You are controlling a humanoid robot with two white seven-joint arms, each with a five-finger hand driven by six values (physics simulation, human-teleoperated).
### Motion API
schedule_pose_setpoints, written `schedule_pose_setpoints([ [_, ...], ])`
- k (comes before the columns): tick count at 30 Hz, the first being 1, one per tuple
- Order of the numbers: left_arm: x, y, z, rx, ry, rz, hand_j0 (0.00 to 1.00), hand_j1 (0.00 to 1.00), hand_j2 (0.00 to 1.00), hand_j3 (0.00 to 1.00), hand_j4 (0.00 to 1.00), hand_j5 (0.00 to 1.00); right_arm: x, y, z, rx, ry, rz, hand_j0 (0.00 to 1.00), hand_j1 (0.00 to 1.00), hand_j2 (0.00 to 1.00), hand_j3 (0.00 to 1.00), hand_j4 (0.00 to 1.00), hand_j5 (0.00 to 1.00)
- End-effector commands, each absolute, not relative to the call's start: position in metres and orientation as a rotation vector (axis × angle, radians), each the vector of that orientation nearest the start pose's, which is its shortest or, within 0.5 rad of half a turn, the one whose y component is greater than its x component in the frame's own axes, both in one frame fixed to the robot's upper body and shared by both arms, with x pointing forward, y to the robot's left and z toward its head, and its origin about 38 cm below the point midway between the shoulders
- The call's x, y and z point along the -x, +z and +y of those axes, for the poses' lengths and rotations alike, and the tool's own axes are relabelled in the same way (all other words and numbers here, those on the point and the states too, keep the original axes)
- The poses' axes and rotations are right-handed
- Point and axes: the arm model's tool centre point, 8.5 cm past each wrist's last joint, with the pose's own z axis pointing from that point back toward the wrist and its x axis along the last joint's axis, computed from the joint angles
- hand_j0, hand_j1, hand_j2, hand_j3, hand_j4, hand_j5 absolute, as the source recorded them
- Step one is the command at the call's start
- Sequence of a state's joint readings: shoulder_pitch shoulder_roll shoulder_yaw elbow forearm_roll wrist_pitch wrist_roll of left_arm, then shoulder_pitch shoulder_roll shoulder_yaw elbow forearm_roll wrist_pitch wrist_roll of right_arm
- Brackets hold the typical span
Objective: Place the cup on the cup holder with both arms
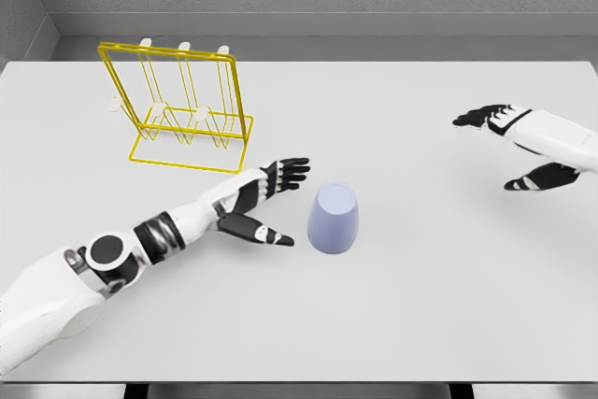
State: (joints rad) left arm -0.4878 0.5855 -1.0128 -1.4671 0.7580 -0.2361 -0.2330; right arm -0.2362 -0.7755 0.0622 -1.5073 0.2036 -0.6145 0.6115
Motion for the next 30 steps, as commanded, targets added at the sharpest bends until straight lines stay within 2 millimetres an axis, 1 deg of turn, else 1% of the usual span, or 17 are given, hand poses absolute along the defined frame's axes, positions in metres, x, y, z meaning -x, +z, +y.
schedule_pose_setpoints([
  [1,-0.377,0.080,0.157,0.702,-0.797,-1.384,1.00,1.00,1.00,1.00,1.00,1.00,-0.388,0.224,-0.388,0.408,1.583,-1.638,1.00,1.00,1.00,1.00,1.00,1.00],
  [3,-0.377,0.080,0.152,0.714,-0.793,-1.386,1.00,1.00,1.00,1.00,1.00,1.00,-0.388,0.219,-0.385,0.390,1.556,-1.654,1.00,1.00,1.00,1.00,1.00,1.00],
  [5,-0.377,0.080,0.151,0.714,-0.795,-1.387,1.00,1.00,1.00,1.00,1.00,1.00,-0.387,0.223,-0.389,0.407,1.527,-1.675,1.00,1.00,1.00,1.00,1.00,1.00],
  [7,-0.376,0.080,0.147,0.723,-0.795,-1.389,1.00,1.00,1.00,1.00,1.00,1.00,-0.387,0.221,-0.387,0.399,1.521,-1.681,1.00,1.00,1.00,1.00,1.00,1.00],
  [9,-0.376,0.080,0.147,0.722,-0.799,-1.388,1.00,1.00,1.00,1.00,1.00,1.00,-0.387,0.221,-0.385,0.397,1.519,-1.687,1.00,1.00,1.00,1.00,1.00,1.00],
  [11,-0.375,0.080,0.140,0.731,-0.810,-1.393,1.00,1.00,1.00,1.00,1.00,1.00,-0.387,0.221,-0.386,0.396,1.519,-1.686,1.00,1.00,1.00,1.00,1.00,1.00],
  [16,-0.374,0.079,0.135,0.736,-0.811,-1.384,1.00,1.00,1.00,1.00,1.00,1.00,-0.385,0.218,-0.386,0.391,1.516,-1.682,1.00,1.00,1.00,1.00,1.00,1.00],
  [17,-0.373,0.078,0.132,0.739,-0.813,-1.370,1.00,1.00,1.00,1.00,1.00,1.00,-0.385,0.218,-0.387,0.392,1.515,-1.679,1.00,1.00,1.00,1.00,1.00,1.00],
  [24,-0.373,0.079,0.126,0.750,-0.812,-1.368,1.00,1.00,1.00,1.00,1.00,1.00,-0.385,0.217,-0.385,0.388,1.517,-1.683,1.00,1.00,1.00,1.00,1.00,1.00],
  [27,-0.372,0.080,0.116,0.760,-0.824,-1.380,1.00,1.00,1.00,1.00,1.00,1.00,-0.385,0.218,-0.386,0.389,1.516,-1.683,1.00,1.00,1.00,1.00,1.00,1.00],
  [30,-0.372,0.080,0.115,0.762,-0.823,-1.379,1.00,1.00,1.00,1.00,1.00,1.00,-0.384,0.217,-0.387,0.389,1.516,-1.680,1.00,1.00,1.00,1.00,1.00,1.00],
])
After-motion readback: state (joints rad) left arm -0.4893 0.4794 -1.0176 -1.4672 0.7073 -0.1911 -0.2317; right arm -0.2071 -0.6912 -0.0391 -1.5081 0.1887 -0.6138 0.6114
